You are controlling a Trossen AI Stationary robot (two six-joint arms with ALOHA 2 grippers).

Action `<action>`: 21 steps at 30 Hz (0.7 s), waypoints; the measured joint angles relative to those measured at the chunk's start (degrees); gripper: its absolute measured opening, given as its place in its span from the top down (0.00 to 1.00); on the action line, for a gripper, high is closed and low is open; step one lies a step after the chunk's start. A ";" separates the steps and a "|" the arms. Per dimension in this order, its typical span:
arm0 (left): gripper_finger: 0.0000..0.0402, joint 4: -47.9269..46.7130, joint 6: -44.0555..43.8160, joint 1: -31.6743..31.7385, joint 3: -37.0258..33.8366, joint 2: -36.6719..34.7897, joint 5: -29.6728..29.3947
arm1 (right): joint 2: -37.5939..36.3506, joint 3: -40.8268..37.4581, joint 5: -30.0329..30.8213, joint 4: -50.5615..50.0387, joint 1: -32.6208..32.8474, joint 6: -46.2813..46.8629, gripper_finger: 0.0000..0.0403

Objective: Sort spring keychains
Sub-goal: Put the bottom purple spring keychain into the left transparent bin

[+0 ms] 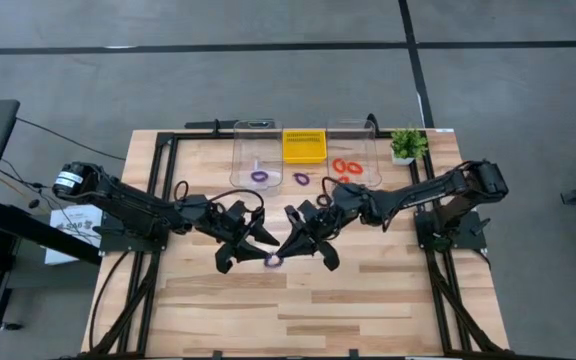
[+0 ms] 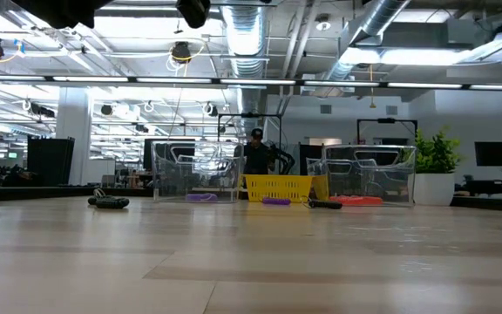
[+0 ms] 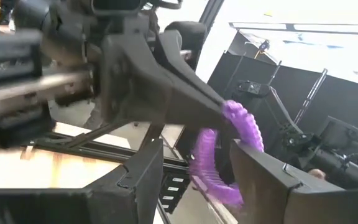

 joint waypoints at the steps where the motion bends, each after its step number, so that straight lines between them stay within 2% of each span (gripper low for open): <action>1: 0.54 0.00 0.00 0.00 0.00 0.00 -0.02 | -0.94 0.00 0.39 -1.69 -0.05 -0.53 1.00; 8: 0.54 0.08 0.00 0.04 -0.02 0.00 -0.06 | -3.18 0.02 4.94 -11.94 -1.02 -1.92 1.00; 21: 0.54 0.00 0.18 0.22 -0.07 0.11 -0.39 | -2.62 0.04 7.58 -13.75 -1.15 -2.79 1.00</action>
